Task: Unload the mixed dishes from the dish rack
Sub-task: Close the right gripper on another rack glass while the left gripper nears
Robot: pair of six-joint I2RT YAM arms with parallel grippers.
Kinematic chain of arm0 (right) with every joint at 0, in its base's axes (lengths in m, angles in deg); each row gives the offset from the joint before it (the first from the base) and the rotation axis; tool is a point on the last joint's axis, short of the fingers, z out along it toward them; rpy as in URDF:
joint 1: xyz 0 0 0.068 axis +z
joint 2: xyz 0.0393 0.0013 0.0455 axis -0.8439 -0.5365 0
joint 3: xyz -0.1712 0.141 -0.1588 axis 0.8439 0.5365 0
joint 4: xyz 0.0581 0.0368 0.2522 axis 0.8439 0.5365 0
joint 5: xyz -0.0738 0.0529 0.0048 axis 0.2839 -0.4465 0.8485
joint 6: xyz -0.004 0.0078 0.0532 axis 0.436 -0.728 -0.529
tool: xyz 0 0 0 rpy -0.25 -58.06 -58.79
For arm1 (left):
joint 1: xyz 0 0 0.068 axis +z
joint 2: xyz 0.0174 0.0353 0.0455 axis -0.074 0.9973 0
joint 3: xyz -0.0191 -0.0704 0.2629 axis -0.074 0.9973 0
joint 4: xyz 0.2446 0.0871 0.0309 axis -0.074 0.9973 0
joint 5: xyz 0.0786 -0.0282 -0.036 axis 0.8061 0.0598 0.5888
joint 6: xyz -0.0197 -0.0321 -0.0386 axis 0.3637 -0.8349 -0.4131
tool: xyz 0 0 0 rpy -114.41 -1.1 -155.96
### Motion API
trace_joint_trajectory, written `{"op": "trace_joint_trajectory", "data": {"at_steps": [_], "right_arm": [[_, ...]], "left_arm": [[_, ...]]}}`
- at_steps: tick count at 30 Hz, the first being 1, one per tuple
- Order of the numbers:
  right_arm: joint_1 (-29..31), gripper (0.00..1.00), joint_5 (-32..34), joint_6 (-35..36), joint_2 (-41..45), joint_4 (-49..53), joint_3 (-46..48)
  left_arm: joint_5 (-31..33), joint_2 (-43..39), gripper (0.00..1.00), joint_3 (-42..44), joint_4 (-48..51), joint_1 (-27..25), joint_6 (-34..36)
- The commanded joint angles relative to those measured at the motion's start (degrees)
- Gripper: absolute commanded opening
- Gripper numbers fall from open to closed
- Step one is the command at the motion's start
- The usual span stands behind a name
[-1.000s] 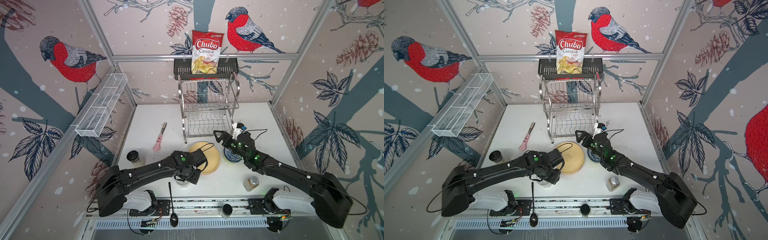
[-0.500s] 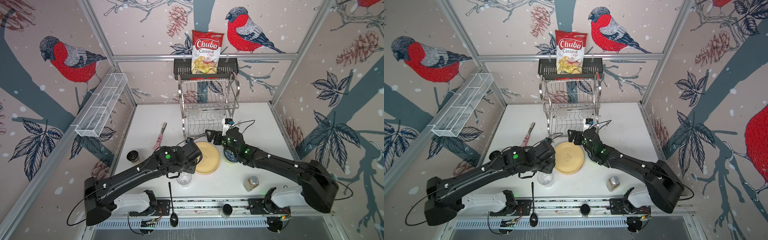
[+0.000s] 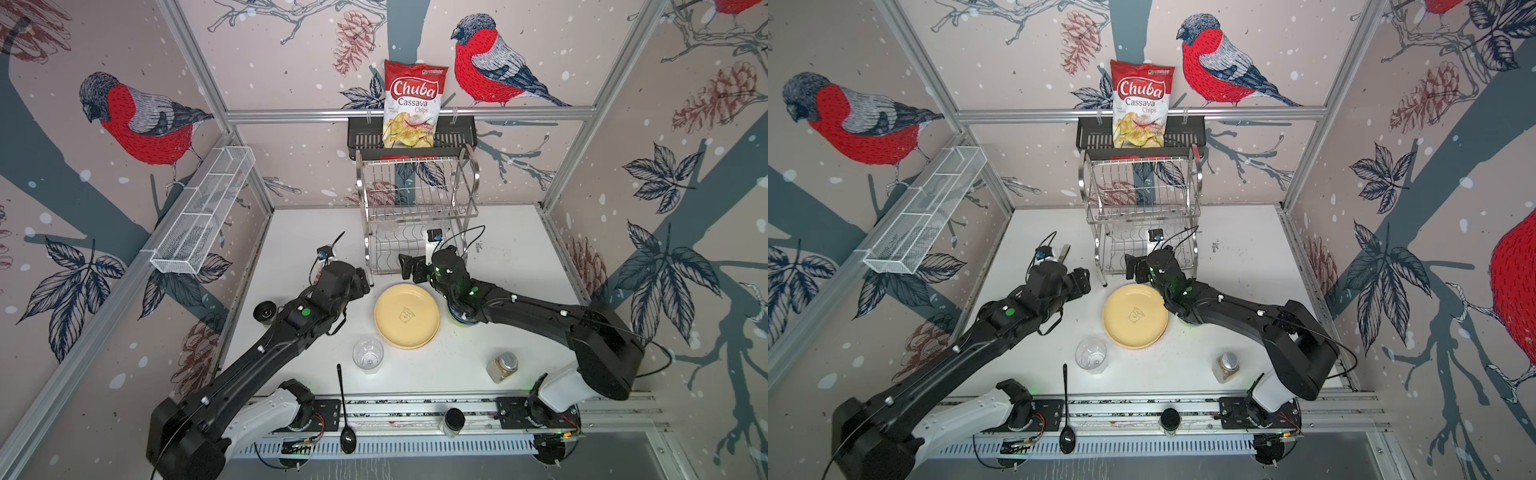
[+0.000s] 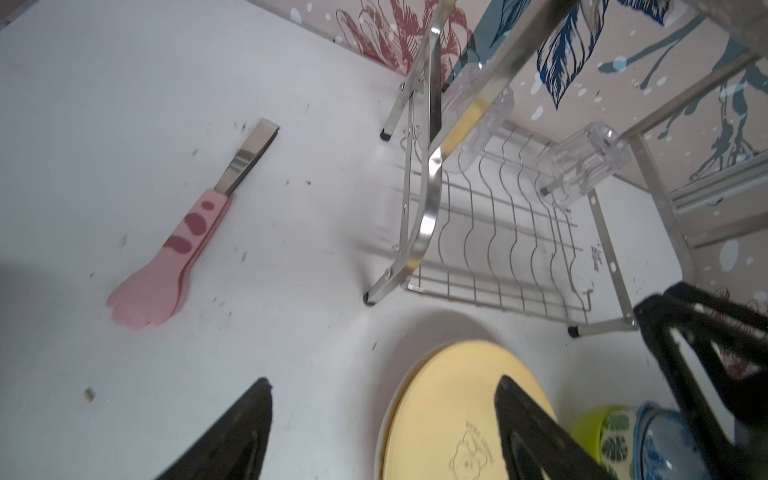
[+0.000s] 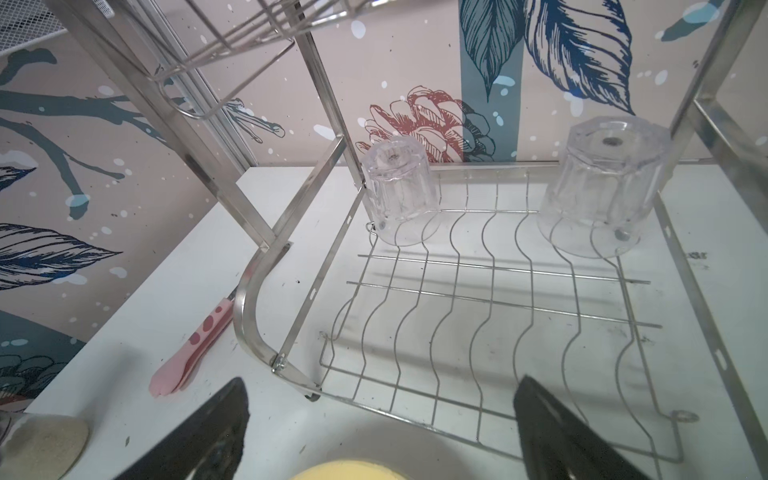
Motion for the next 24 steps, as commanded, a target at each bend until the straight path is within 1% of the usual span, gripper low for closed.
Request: {"op": "trace_joint_trajectory", "data": {"at_steps": [1, 5, 6, 9, 11, 13, 19, 22, 24], "right_arm": [[0.15, 1.00, 1.24, 3.08, -1.75, -1.19, -1.60], [-0.01, 0.99, 1.35, 3.93, -5.27, -0.95, -4.23], [-0.23, 0.99, 1.27, 4.06, -5.99, -0.80, -4.89], [-0.91, 0.99, 0.30, 3.65, -8.48, -0.64, -6.69], [-1.57, 0.99, -1.11, 2.88, -9.99, -0.46, -7.80], [-2.33, 0.99, -2.28, 2.12, -11.14, -0.46, -8.55], [-4.58, 0.99, -4.94, 0.94, -13.46, -0.20, -10.07], [-5.87, 1.00, -6.16, 0.87, -14.28, 0.17, -11.23], [-6.76, 0.99, -6.91, 1.14, -15.01, -0.09, -12.10]], "left_arm": [[-5.15, 4.92, 0.84, -1.25, -11.94, 1.49, 3.86], [-11.88, 11.16, 0.81, -2.20, -17.26, 4.79, 4.07], [-12.61, 12.27, 0.80, -2.32, -17.87, 5.33, 4.05], [-13.54, 15.71, 0.78, -3.47, -18.27, 6.87, 4.61], [-13.79, 17.93, 0.70, -4.61, -18.01, 7.35, 5.50], [-13.21, 19.70, 0.66, -5.68, -17.76, 7.44, 6.32], [-13.34, 24.68, 0.64, -8.13, -17.51, 7.53, 7.62], [-13.62, 26.74, 0.47, -9.40, -17.05, 7.53, 7.70], [-13.91, 27.87, 0.38, -10.29, -16.21, 7.53, 7.67]]}}
